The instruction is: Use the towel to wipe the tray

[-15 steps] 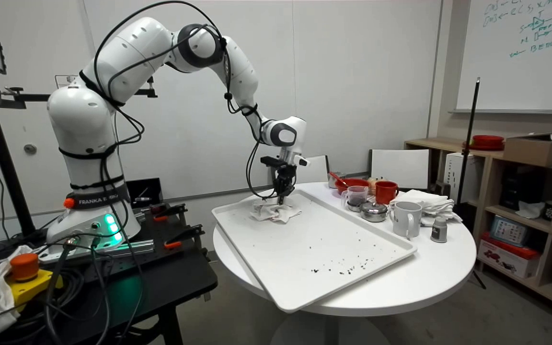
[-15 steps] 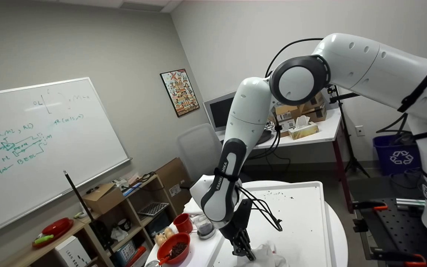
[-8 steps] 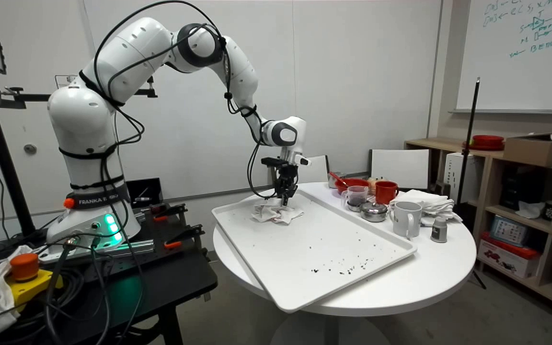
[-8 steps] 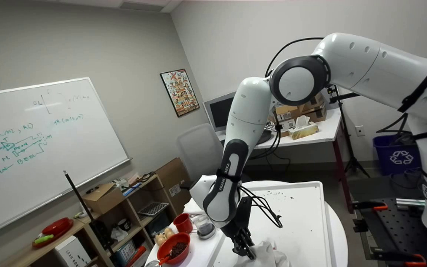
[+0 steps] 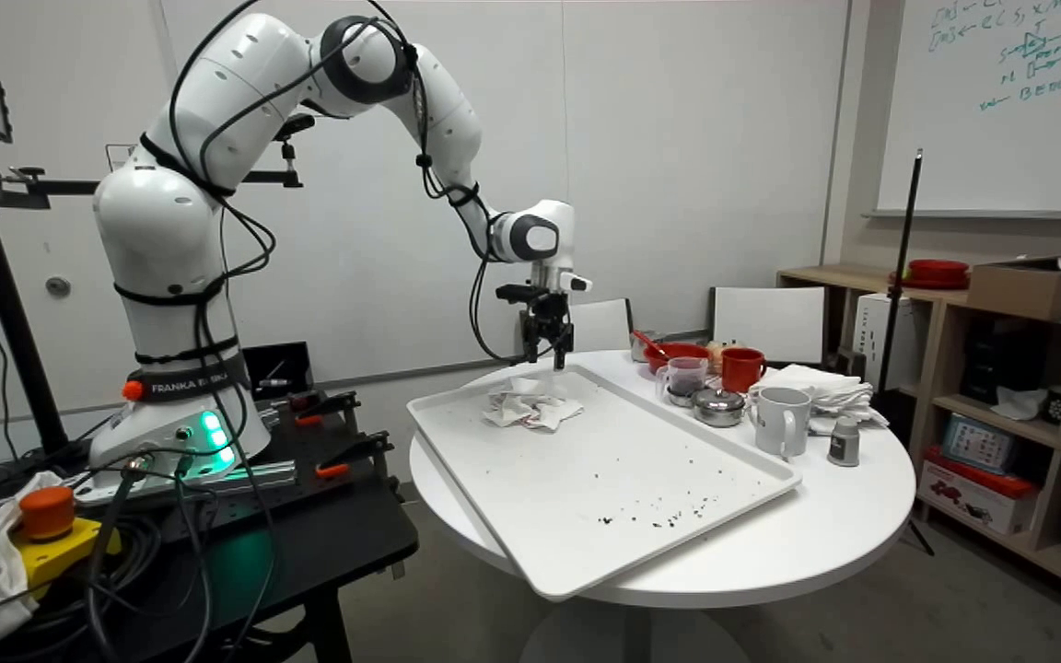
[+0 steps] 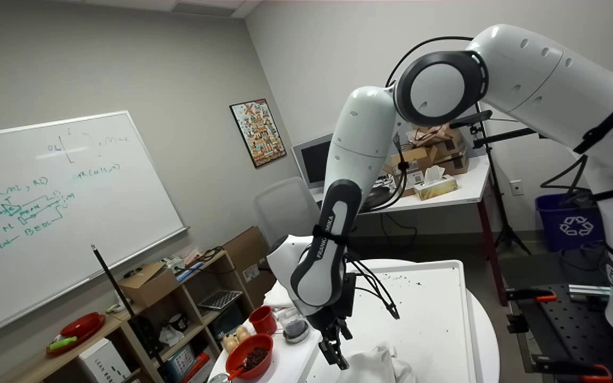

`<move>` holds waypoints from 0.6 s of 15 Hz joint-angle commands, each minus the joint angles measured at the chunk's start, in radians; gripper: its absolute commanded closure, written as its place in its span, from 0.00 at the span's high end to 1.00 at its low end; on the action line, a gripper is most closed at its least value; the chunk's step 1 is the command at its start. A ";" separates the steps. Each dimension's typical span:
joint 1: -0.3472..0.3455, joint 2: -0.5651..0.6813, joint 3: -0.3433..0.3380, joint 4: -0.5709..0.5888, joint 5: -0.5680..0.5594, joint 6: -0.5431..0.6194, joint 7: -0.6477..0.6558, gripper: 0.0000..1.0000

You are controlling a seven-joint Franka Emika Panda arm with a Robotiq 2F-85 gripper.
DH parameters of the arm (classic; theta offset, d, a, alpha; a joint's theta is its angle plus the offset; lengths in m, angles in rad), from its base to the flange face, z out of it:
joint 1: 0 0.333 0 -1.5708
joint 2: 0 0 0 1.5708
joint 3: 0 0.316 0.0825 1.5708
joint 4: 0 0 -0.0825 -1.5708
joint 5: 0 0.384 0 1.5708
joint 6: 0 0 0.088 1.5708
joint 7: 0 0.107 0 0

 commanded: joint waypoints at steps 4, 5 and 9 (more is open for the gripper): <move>0.023 -0.167 0.026 -0.137 -0.018 0.040 0.017 1.00; 0.022 -0.189 0.032 -0.151 -0.014 0.039 0.017 1.00; 0.012 -0.290 0.048 -0.204 0.009 0.006 0.026 1.00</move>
